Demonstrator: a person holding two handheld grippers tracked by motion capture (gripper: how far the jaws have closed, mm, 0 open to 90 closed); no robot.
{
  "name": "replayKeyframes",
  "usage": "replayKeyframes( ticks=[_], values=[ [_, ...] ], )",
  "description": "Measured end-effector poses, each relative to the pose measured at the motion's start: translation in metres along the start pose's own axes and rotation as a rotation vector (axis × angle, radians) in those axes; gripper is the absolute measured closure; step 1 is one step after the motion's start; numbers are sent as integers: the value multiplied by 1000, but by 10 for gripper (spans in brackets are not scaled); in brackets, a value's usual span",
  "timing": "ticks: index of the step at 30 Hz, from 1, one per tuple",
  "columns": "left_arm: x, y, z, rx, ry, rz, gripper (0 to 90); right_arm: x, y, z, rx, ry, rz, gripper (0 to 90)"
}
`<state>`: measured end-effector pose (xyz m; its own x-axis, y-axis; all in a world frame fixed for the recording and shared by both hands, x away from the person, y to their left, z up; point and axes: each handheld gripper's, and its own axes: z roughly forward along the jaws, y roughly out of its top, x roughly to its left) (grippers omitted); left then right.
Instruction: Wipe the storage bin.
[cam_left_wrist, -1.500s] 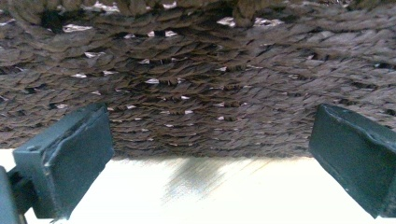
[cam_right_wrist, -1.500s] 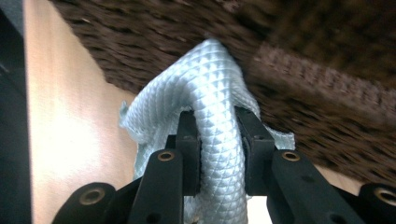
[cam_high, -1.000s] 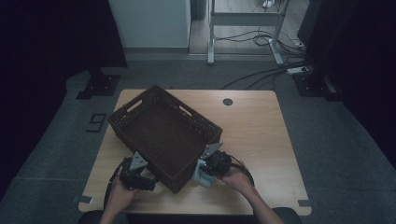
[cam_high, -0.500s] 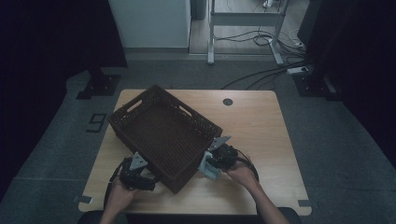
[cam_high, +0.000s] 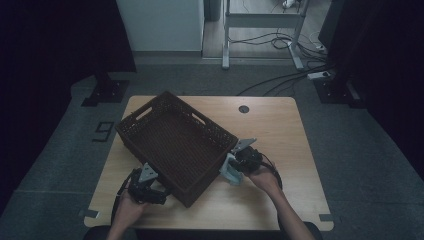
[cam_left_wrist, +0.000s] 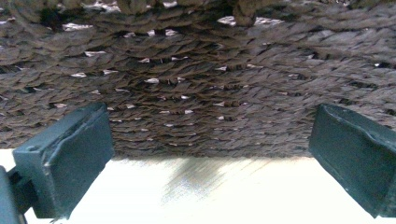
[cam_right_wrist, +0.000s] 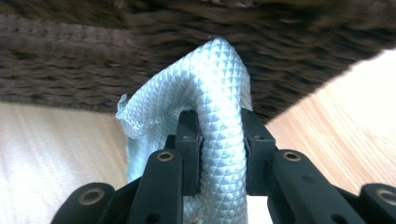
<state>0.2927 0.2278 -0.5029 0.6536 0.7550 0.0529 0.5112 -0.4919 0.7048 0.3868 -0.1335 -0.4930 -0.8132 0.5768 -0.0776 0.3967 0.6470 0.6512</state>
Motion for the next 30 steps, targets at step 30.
replayKeyframes(
  ticks=[30],
  values=[
    [0,0,0,-1,0,-1,0,-27,-10,19,73,-87,48,719]
  ],
)
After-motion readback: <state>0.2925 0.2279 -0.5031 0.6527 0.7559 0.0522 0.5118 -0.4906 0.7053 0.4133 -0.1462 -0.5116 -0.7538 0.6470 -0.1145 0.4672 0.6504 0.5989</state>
